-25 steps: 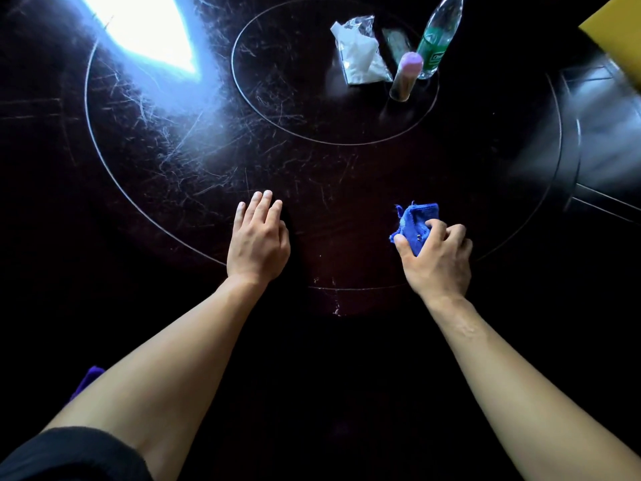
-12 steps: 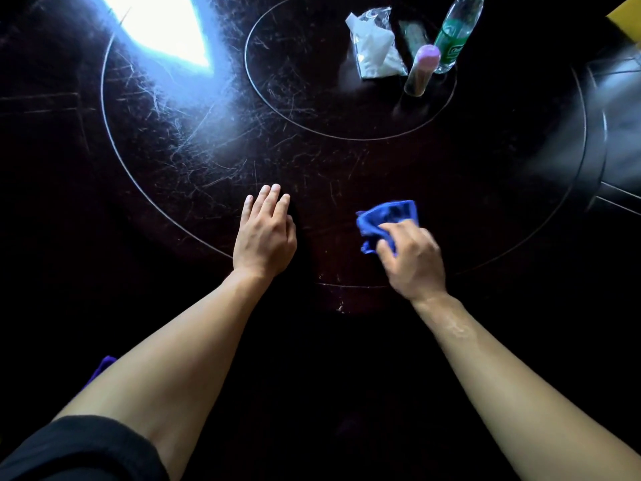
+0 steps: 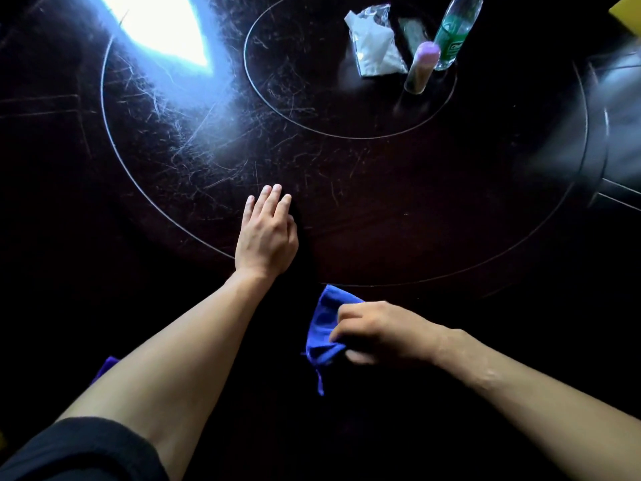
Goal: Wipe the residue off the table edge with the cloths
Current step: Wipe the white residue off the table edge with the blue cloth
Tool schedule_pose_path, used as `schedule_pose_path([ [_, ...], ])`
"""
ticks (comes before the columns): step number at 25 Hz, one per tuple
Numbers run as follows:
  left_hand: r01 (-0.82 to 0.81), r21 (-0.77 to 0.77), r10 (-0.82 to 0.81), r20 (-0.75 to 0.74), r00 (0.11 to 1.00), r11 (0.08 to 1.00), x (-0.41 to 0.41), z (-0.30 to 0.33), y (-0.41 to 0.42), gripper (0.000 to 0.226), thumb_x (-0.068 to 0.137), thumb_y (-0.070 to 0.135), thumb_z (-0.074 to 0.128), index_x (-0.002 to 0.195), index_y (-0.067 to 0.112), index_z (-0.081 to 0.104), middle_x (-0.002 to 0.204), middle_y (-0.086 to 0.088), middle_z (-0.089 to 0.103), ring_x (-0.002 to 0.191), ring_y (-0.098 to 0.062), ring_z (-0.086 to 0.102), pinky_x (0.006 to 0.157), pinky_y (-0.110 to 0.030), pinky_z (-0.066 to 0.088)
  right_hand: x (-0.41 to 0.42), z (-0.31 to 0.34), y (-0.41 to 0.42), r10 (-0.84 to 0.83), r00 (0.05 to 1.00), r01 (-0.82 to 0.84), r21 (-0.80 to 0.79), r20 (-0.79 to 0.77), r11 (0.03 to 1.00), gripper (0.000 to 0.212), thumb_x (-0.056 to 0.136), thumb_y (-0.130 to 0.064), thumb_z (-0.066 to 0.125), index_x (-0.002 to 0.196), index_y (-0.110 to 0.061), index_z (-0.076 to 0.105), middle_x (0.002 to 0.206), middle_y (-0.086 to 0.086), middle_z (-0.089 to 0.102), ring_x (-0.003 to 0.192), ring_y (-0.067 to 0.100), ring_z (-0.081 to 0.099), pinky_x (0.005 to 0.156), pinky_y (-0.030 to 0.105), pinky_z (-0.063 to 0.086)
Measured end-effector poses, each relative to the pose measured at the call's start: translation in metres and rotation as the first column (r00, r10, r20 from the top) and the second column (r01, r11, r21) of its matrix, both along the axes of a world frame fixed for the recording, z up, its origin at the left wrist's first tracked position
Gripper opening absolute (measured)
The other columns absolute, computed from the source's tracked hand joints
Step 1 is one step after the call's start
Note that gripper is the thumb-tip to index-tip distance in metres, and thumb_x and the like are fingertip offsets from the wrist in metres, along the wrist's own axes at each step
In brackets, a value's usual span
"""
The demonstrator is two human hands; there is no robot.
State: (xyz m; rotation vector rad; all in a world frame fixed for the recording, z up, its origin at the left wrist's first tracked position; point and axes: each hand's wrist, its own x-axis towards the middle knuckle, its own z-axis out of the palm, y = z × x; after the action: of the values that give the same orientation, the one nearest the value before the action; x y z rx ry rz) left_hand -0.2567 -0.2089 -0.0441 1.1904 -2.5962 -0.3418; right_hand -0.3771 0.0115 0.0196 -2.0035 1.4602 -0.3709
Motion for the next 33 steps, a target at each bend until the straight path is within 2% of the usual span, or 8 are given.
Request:
schedule_pose_path([
  [7,0.002,0.012,-0.002,0.015,1.0,1.0,-0.002,0.001,0.004,0.048,0.099,0.022,0.04,0.144,0.008,0.047,0.159,-0.013,0.035,0.151,-0.025,0.025,0.125,-0.046,0.013,-0.093,0.016,-0.051,-0.727,0.637,0.771,-0.209,0.256,0.601,0.028,0.077,-0.018,0.071,0.104,-0.022,0.071,0.088,-0.007,0.064,0.073,-0.001,0.054,0.07,0.006,0.039],
  [13,-0.003,-0.004,0.003,-0.003,1.0,1.0,-0.003,-0.004,0.004,0.048,0.098,0.022,0.039,0.143,0.008,0.049,0.158,-0.013,0.038,0.15,-0.026,0.027,0.125,-0.046,0.015,-0.114,-0.027,-0.063,-0.94,0.332,0.903,-0.262,-0.076,0.34,0.032,0.089,-0.028,0.059,0.119,-0.02,0.065,0.103,0.006,0.059,0.083,0.025,0.062,0.076,0.035,0.053],
  [15,-0.004,-0.012,0.004,-0.007,1.0,1.0,-0.002,-0.005,0.003,0.048,0.098,0.022,0.039,0.142,0.008,0.049,0.157,-0.013,0.038,0.15,-0.026,0.028,0.124,-0.047,0.016,-0.089,-0.03,-0.047,-0.919,0.383,0.866,-0.312,-0.092,0.392,0.033,0.088,-0.027,0.059,0.119,-0.017,0.064,0.1,0.009,0.059,0.082,0.031,0.063,0.071,0.034,0.05],
  [20,0.005,-0.02,-0.005,-0.018,1.0,1.0,0.001,-0.006,-0.001,0.049,0.096,0.023,0.038,0.141,0.008,0.051,0.156,-0.013,0.04,0.149,-0.026,0.03,0.124,-0.047,0.017,-0.002,-0.014,0.022,-0.473,0.881,0.467,-0.154,-0.002,0.871,0.032,0.079,-0.026,0.068,0.11,-0.018,0.071,0.092,0.003,0.061,0.08,0.021,0.064,0.075,0.032,0.055],
  [22,0.004,-0.019,-0.004,-0.015,1.0,1.0,0.001,-0.005,-0.002,0.049,0.096,0.023,0.037,0.14,0.007,0.051,0.156,-0.014,0.04,0.149,-0.026,0.03,0.124,-0.046,0.017,0.013,-0.006,0.041,-0.464,0.875,0.466,0.015,0.142,0.884,0.033,0.08,-0.024,0.069,0.112,-0.019,0.071,0.092,-0.003,0.058,0.078,0.013,0.061,0.074,0.027,0.052],
  [27,0.01,-0.004,-0.01,-0.013,1.0,1.0,0.0,-0.006,-0.001,0.049,0.097,0.024,0.035,0.141,0.008,0.05,0.157,-0.013,0.039,0.15,-0.025,0.028,0.125,-0.046,0.015,-0.041,0.015,0.035,-0.72,0.604,0.793,-0.161,0.342,0.588,0.027,0.083,-0.026,0.065,0.11,-0.02,0.069,0.088,-0.007,0.06,0.078,0.002,0.056,0.074,0.013,0.043],
  [31,0.002,-0.001,-0.002,-0.017,1.0,1.0,-0.001,-0.005,0.001,0.049,0.098,0.024,0.036,0.142,0.008,0.05,0.157,-0.013,0.039,0.15,-0.025,0.027,0.125,-0.046,0.015,-0.105,0.005,0.04,-0.939,0.28,0.928,-0.305,0.199,0.212,0.026,0.084,-0.023,0.065,0.108,-0.014,0.072,0.086,0.001,0.058,0.071,0.009,0.054,0.069,0.016,0.046],
  [33,0.002,-0.001,-0.002,-0.017,1.0,1.0,-0.001,-0.006,0.001,0.049,0.098,0.024,0.036,0.142,0.008,0.05,0.157,-0.013,0.039,0.15,-0.025,0.027,0.125,-0.046,0.015,-0.103,-0.012,0.048,-0.974,0.218,0.94,-0.28,0.059,0.194,0.026,0.084,-0.018,0.069,0.109,-0.012,0.072,0.089,0.007,0.06,0.075,0.021,0.06,0.074,0.03,0.051],
])
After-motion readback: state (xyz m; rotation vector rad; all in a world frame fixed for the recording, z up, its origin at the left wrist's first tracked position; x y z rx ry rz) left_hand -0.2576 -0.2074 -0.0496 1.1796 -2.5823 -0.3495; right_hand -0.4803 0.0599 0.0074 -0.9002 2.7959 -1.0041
